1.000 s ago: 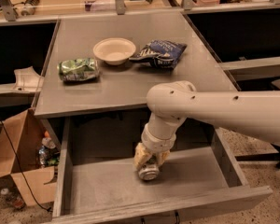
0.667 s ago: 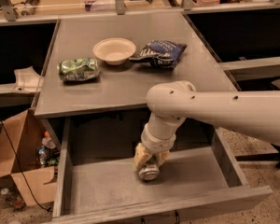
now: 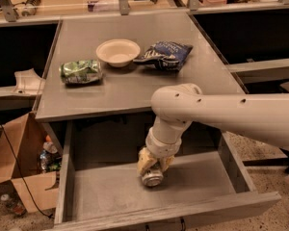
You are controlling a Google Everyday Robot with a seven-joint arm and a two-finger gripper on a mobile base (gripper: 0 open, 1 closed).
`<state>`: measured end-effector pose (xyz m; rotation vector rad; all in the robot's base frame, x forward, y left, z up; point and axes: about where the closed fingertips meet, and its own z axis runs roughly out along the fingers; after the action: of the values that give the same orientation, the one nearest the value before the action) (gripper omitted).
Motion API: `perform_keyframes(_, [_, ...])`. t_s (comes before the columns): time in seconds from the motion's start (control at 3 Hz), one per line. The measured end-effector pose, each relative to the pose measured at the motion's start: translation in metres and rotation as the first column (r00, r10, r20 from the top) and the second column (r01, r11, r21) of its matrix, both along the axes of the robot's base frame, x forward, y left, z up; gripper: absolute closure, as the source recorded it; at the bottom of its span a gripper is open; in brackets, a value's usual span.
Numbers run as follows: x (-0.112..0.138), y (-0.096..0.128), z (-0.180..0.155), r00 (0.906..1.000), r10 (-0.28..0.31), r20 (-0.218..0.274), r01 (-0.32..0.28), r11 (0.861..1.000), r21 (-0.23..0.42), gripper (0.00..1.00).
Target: Pick 7up can from top drawer and place on counter
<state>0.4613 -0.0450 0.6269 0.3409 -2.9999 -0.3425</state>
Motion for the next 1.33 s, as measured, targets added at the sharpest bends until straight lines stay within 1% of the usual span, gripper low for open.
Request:
perform_keyframes(0.33, [-0.001,-0.005,0.003,0.9999,-0.013,0.001,0.013,1.000,0.000,1.00])
perform_keyframes(0.67, [-0.004,-0.017,0.013,0.9992,-0.039,0.011,0.039,0.999,-0.001,1.00])
perform_keyframes(1.0, [-0.012,-0.039,0.029,0.9965,-0.081,0.022,0.081,0.997,-0.006,1.00])
perform_keyframes(1.33, [-0.029,-0.070,0.069,0.9921,-0.112,0.056,0.112,0.994,0.001,1.00])
